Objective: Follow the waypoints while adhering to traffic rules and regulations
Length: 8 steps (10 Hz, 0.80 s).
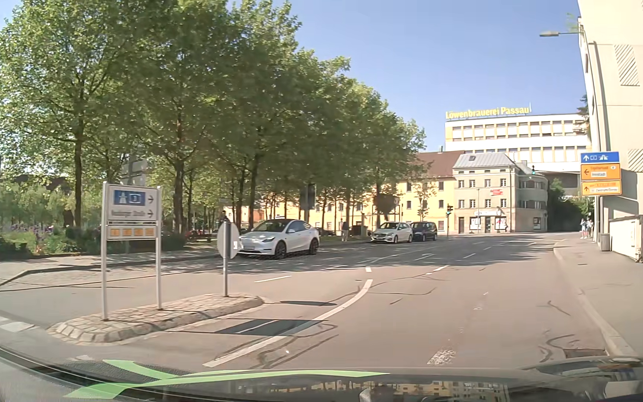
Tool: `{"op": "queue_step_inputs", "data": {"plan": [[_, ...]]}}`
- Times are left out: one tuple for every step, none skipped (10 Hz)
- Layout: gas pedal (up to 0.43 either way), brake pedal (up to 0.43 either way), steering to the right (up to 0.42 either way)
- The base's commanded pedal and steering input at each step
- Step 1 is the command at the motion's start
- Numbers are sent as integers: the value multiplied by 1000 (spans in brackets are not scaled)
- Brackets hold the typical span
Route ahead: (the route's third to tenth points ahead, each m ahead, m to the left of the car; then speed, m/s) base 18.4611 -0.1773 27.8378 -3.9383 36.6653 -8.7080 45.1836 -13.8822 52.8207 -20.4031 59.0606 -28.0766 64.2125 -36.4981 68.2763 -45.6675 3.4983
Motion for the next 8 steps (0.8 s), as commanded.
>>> {"op": "queue_step_inputs", "data": {"plan": [[110, 0, 348], [98, 0, 311], [98, 0, 288], [98, 0, 253], [98, 0, 221], [110, 0, 182], [138, 0, 158], [169, 0, 142]]}}
